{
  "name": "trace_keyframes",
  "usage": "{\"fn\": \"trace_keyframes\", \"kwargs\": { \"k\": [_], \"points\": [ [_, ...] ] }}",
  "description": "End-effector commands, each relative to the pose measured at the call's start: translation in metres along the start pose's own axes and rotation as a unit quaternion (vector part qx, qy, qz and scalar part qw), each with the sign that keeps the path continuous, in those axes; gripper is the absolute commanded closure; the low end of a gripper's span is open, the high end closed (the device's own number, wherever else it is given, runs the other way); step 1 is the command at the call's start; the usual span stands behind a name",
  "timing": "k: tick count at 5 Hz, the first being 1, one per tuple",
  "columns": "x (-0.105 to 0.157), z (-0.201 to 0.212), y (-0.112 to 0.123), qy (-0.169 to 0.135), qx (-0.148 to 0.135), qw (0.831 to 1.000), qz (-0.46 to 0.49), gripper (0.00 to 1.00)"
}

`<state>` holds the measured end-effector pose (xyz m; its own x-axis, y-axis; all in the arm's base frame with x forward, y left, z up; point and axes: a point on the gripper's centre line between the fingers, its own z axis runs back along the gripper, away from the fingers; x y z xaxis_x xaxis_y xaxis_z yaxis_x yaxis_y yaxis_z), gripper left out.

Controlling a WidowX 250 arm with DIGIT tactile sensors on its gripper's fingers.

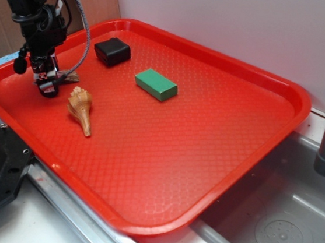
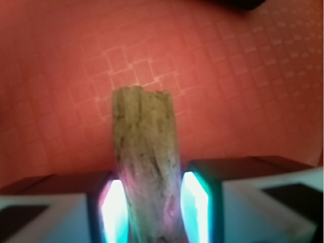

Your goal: Grab the wood chip.

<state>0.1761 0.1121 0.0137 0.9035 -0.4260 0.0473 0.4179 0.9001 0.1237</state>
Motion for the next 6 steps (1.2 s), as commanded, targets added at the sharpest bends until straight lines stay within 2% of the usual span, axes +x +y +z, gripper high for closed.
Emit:
{"fn": "trace_keyframes", "kwargs": {
  "k": [1,2,3,4,5,6],
  "points": [
    [0.012,0.035,-0.016,0.007,0.062,0.989,0.133,1.00],
    [0.022,0.067,-0.027,0.008,0.046,0.981,0.188,1.00],
    [0.033,0.107,-0.043,-0.004,0.019,0.970,0.242,1.00],
    [0.048,0.141,-0.057,-0.012,-0.024,0.965,0.261,1.00],
    [0.065,0.166,-0.070,-0.017,-0.048,0.953,0.299,1.00],
    [0.075,0.178,-0.078,-0.019,-0.061,0.950,0.307,1.00]
  ]
}}
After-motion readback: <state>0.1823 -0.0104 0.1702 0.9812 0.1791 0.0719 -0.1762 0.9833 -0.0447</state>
